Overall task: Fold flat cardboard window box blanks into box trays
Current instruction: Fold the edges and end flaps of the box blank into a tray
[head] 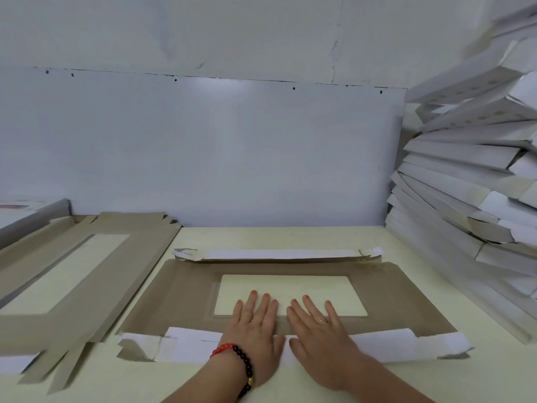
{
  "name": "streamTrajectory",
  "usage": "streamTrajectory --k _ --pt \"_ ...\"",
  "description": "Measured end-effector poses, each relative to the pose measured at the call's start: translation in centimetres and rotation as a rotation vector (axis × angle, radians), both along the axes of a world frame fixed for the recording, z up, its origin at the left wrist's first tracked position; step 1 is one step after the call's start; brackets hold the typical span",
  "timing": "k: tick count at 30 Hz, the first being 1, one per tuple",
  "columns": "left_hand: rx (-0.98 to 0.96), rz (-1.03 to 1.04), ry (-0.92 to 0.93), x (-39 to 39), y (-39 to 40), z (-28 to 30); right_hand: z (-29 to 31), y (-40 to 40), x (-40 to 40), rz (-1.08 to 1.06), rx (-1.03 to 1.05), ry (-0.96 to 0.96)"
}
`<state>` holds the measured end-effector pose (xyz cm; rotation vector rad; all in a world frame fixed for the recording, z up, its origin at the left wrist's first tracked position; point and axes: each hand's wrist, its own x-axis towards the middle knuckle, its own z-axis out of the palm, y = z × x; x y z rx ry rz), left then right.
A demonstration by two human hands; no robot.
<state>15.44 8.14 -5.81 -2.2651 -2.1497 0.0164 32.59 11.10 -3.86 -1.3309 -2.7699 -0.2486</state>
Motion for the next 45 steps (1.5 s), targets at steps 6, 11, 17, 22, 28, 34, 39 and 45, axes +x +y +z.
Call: streamTrajectory --k 6,11,17,22,28,34,39,45 --pt "-0.034 0.077 -0.012 -4.8 -0.7 -0.7 -1.9 3.8 4.4 -0.067 -0.163 -0.033" --pt "-0.028 0.156 0.031 -8.4 -1.8 -1.0 -1.6 5.5 9.5 -0.226 -0.217 -0.067" --pt "-0.014 0.178 -0.007 -10.2 -2.5 -1.0 -1.3 6.2 14.5 -0.348 -0.220 -0.044" --pt "0.175 0.136 -0.063 -9.8 -3.7 0.9 -0.8 5.2 15.8 -0.443 0.046 0.057" --pt "0.341 -0.310 -0.063 -7.6 -5.8 2.3 0.5 2.3 13.7 0.053 0.285 0.247" --pt "0.294 -0.427 0.105 -5.9 -5.2 3.2 0.9 1.2 9.2 0.329 0.183 0.076" --pt "0.245 -0.462 0.243 -3.7 -4.6 3.7 -0.5 0.8 4.7 0.391 0.280 -0.006" --pt "0.010 -0.189 0.135 -2.3 -2.3 4.2 0.3 0.3 -0.1 0.240 0.268 0.035"
